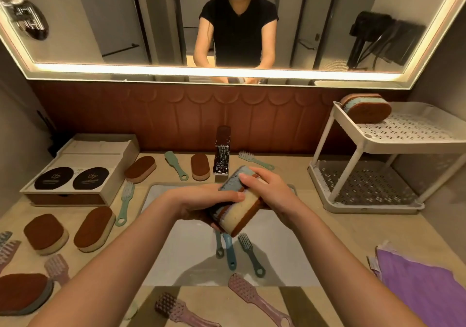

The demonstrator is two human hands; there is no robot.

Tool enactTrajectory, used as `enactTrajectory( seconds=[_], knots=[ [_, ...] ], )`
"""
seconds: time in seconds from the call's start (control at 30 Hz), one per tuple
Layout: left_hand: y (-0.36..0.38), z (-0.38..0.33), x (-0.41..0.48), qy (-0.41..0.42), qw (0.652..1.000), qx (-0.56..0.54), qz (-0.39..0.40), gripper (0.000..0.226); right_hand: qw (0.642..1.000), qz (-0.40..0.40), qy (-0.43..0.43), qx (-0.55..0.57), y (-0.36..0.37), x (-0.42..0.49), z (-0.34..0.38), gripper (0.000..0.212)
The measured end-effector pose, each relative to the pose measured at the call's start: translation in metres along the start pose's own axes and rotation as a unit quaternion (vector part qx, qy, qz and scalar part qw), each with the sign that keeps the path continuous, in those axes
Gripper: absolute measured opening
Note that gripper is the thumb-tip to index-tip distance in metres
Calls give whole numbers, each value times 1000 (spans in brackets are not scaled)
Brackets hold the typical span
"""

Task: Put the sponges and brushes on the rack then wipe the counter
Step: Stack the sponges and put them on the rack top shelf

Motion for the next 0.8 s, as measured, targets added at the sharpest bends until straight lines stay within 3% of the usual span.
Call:
enactTrajectory(
  seconds=[0.13,0.27,0.4,0.47,0.53,0.6,0.67,0.8],
  knots=[
    [-5,-6,6,2,1000,15,-12,35,997,-61,-56,1,-12,2,11,14],
    [-26,-22,12,82,988,-26,-130,61,989,-130,-65,24,-33,5,18,12],
    [-32,-63,-7,230,927,144,-260,84,971,-167,24,169,-51,9,7,11],
    [-26,-80,-12,252,884,258,-298,96,956,-178,61,226,-57,11,2,9],
    [-23,-94,-12,259,855,312,-323,97,943,-168,97,269,-57,13,-1,12],
    [-26,-109,-13,278,838,313,-350,87,938,-144,124,291,-58,15,0,25],
    [-28,-124,-11,288,822,325,-367,75,938,-111,129,303,-66,16,9,24],
    [-25,-160,-1,294,816,332,-370,76,966,-104,102,212,-111,25,32,31]
  ],
)
Point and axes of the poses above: each hand's wrist, its own x-axis towards the middle knuckle, its own y-axis out of the palm, z = x × y, the point moved 10 cm from there along x, towards the middle knuckle, and after that the axes turned 2 degrees about -y, right-handed, at the moved point
